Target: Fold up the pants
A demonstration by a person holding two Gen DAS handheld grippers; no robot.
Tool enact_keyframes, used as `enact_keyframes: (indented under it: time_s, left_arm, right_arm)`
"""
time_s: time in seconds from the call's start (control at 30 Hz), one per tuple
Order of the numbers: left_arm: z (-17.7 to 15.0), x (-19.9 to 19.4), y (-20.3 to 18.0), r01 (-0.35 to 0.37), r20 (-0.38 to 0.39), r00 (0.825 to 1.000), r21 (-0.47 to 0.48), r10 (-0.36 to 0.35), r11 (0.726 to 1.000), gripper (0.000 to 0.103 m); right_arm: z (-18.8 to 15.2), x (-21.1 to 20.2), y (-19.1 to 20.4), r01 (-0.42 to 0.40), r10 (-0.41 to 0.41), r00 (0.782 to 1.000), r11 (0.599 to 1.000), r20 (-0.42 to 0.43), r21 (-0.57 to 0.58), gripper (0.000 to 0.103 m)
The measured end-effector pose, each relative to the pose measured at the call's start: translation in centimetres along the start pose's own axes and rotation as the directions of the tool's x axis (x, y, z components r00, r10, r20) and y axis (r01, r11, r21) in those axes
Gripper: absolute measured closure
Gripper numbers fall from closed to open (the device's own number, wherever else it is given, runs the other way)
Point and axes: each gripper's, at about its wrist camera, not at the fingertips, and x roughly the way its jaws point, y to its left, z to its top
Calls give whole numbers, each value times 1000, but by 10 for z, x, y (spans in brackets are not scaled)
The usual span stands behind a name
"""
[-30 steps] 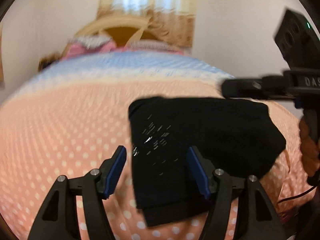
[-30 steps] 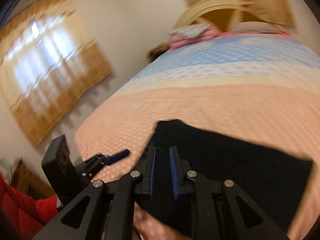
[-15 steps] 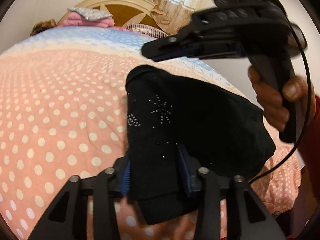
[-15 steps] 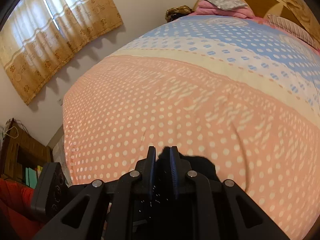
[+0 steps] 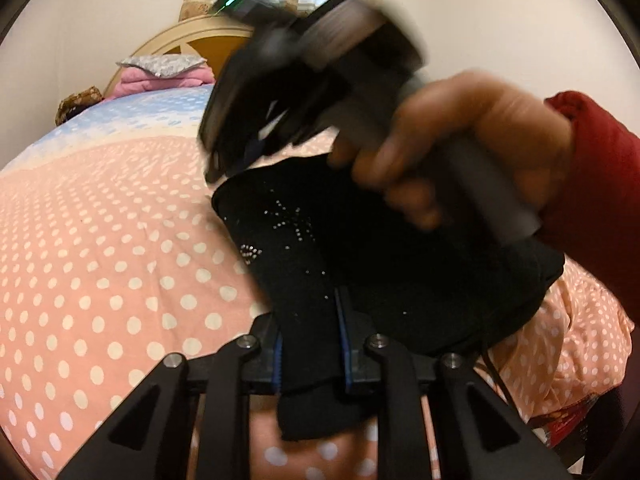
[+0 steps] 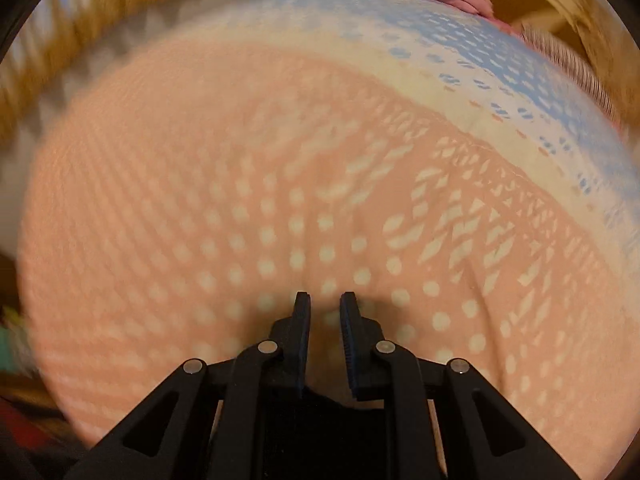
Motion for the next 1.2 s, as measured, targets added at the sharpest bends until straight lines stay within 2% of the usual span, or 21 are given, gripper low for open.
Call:
enact_keyframes:
  time_s: [0.07,0.1,0.23,0.27,0.3,0.33,0.4,0.47,0.53,0.57,0.6,0.67,0.77,0.87,0.93,0.97,1.0,1.07,1.13,1.17,1.2]
  left_arm:
    - [0,2,2,13,1,1000,-24,-13,1000,81]
    - [0,3,4,18,2,1000,-36,-18,999,81]
    - [0,1,5,10,12,1000,-45,-10,999,81]
    - [0,1,2,2,14,1000,-39,-1,999,81]
    - [-1,3,-1,-15,8,1000,-27,15,1000,81]
    - [-7,1,1,-27,5,1000,-20,27,999,81]
    - [-8,0,-1,-24,9,1000,-26,24,999,81]
    - [-9,-1,-1,-21,12,1000,-32,21,999,81]
    - [-10,-4,-3,-22,20,1000,-17,23,1000,81]
    - [-11,-5,-5,-23,26,999,-6,23,1000,81]
    - [-12,-5,-6,-24,29,999,5,24,1000,81]
    - [-14,-5,-6,-20,34,999,6,20,1000,81]
    - [-18,-3,-6,-19,41,999,1,19,1000,81]
    - [-20,-3,-9,-26,47,999,15,26,1000,81]
    - [-21,-5,-13,-38,50,998,30,37,999,81]
    - [-22,-6,-16,-48,48,998,42,46,998,81]
    - [-23,-9,-18,-51,50,998,48,48,998,82]
    - [-24,-12,-23,-52,58,997,73,47,996,83]
    - [-25,-13,-27,-59,64,997,95,53,994,83]
    - [-26,-13,-29,-59,66,996,103,52,993,83]
    - [-27,-13,-30,-60,68,996,107,53,993,83]
  right_arm:
    - [-4,-34,-7,-123,119,990,992,74,41,87]
    - [-7,-42,-5,-134,131,988,990,83,32,87]
    - [-31,-59,23,-219,220,976,972,0,-81,86]
    - [-34,-53,30,-200,198,980,974,-28,-110,86]
    - [-37,-43,36,-135,128,990,981,-57,-143,86]
    - [-40,-20,42,12,-34,993,981,-114,-191,86]
    - [-35,-6,44,8,-29,993,983,-116,-183,83]
    - [-20,6,42,63,-85,990,981,-113,-181,78]
    - [-7,10,28,136,-146,985,985,-90,-111,75]
    - [-4,3,23,119,-124,990,990,-71,-75,75]
    - [-2,-11,16,47,-47,998,999,-34,-20,75]
    - [-3,-36,9,-81,81,997,996,16,39,73]
    - [-8,-59,15,-122,122,992,992,13,8,72]
    - [-13,-49,26,-152,150,988,988,-45,-40,72]
    - [-16,-29,32,-63,52,994,991,-94,-120,72]
    - [-20,-15,38,56,-77,990,983,-116,-174,72]
    - [-23,-6,39,97,-122,985,978,-126,-187,72]
    - [-18,-8,32,11,-25,992,994,-123,-111,72]
    - [-12,-14,23,-99,94,988,994,-126,-34,72]
    - [-9,-17,23,-143,137,982,989,-132,-37,72]
    - [-8,-18,27,-143,132,981,987,-145,-73,72]
